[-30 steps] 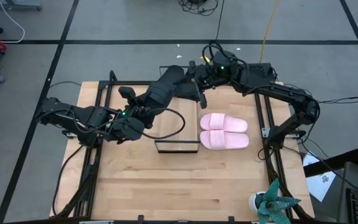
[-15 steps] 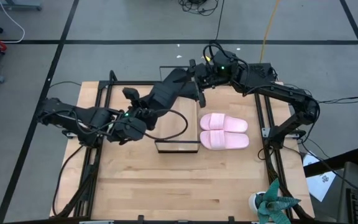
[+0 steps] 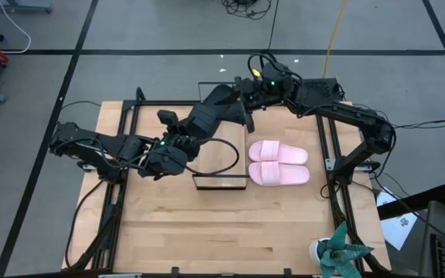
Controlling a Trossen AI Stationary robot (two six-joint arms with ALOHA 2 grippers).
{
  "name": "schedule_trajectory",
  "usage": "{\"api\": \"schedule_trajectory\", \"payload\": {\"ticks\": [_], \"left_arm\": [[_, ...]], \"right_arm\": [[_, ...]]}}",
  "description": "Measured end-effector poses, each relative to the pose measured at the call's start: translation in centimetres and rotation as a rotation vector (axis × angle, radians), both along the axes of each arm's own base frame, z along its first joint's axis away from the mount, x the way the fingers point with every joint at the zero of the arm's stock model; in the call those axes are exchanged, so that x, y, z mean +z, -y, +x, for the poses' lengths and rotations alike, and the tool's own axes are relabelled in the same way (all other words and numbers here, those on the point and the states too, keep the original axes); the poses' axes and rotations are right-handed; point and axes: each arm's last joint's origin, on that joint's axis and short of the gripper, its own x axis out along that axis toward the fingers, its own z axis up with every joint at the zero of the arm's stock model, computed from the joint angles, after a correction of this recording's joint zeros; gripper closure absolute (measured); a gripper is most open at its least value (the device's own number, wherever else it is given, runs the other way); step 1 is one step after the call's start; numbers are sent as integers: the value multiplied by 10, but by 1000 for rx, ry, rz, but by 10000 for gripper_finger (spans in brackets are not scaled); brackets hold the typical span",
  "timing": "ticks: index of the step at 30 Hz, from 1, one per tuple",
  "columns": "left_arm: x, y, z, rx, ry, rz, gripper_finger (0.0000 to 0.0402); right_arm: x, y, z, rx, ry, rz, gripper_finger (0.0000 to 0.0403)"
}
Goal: Pick and place slides into the shelf
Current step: Put the black slide on the shelf
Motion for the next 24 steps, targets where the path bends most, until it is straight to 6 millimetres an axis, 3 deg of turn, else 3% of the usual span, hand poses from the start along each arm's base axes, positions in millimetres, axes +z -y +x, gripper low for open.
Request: {"api": "schedule_trajectory", "payload": {"ticks": [19, 24], "left_arm": [[0, -4, 2, 0, -1, -9, 401], [1, -6, 2, 5, 4, -12, 401]], "right_arm": [[-7, -9, 3, 106, -60, 63, 148], [-9, -16, 6, 132, -57, 41, 183]]}}
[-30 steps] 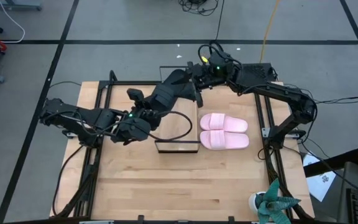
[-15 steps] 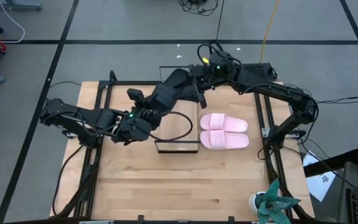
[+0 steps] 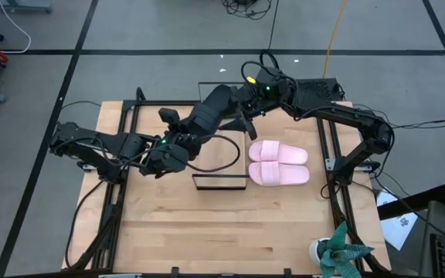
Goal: Pick and place slides into the shelf
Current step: Put the black slide on the shelf
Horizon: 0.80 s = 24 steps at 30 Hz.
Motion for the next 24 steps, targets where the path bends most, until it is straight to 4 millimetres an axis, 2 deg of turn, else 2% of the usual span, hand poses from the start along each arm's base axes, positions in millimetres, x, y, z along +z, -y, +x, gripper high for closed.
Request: {"api": "schedule_trajectory", "payload": {"ticks": [3, 7, 9, 16, 20, 24], "left_arm": [[0, 0, 0, -2, 2, -4, 401], [0, 0, 0, -6, 11, -15, 401], [0, 0, 0, -16, 19, -28, 401], [2, 2, -2, 54, 13, 51, 376], [7, 5, -10, 153, -37, 188, 353], [14, 7, -20, 230, -20, 254, 334]], "right_arm": [[0, -1, 1, -3, 5, -21, 240], [2, -2, 1, 14, 38, -51, 357], [4, -2, 1, 25, 64, -77, 387], [3, 3, 1, -42, 57, -98, 398], [4, 15, -4, -125, 46, -113, 400], [3, 29, -10, -188, 34, -114, 401]]}}
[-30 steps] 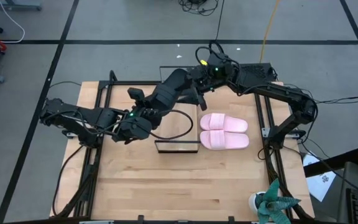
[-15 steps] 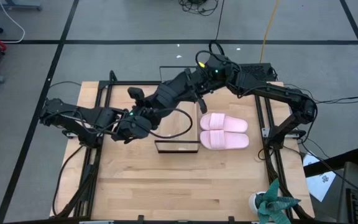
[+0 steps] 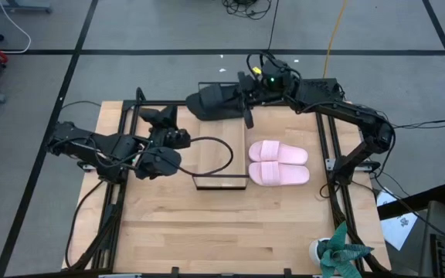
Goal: Pick and place slides into the shelf
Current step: Put the black slide on the shelf
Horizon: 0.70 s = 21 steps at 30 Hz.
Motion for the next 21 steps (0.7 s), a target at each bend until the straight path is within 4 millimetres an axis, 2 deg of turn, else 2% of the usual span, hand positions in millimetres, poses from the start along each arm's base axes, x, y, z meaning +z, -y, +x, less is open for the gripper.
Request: {"api": "schedule_trajectory", "payload": {"ticks": [5, 9, 14, 21], "left_arm": [[10, 2, -14, -19, 78, -22, 324], [16, -1, -21, -17, 182, -54, 324], [16, -8, -28, 0, 253, -73, 323], [9, -11, -30, 2, 225, -72, 323]], "right_arm": [[-1, 11, -5, -69, -24, 59, 401], [-13, 4, -1, -76, -72, 99, 402], [-54, -7, 12, -95, -68, 149, 402], [-109, -6, 7, -187, -29, 242, 402]]}}
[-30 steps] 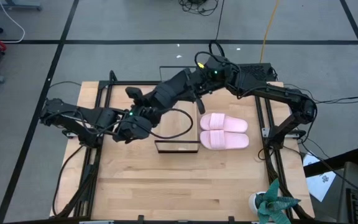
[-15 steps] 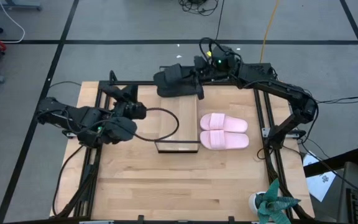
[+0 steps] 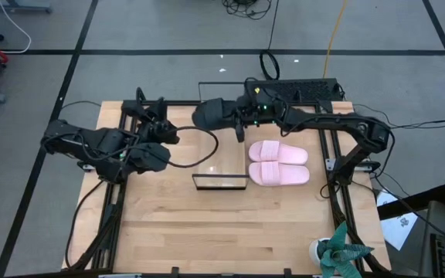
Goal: Pick and place slides into the shelf
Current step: Put the black slide on the shelf
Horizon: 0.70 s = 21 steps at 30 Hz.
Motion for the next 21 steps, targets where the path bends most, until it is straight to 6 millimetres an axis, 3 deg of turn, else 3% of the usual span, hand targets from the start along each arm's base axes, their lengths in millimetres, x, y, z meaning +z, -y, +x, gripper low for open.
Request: {"api": "schedule_trajectory", "payload": {"ticks": [6, 11, 21], "left_arm": [[-2, -2, 0, -9, 26, -26, 323], [-2, -9, 2, -10, 22, -55, 323], [-4, -23, 5, 4, 21, -105, 323]], "right_arm": [[-28, -9, -7, -3, 13, 82, 402], [-35, -17, -7, 15, 12, 105, 402], [-74, -17, 18, 28, 49, 119, 403]]}}
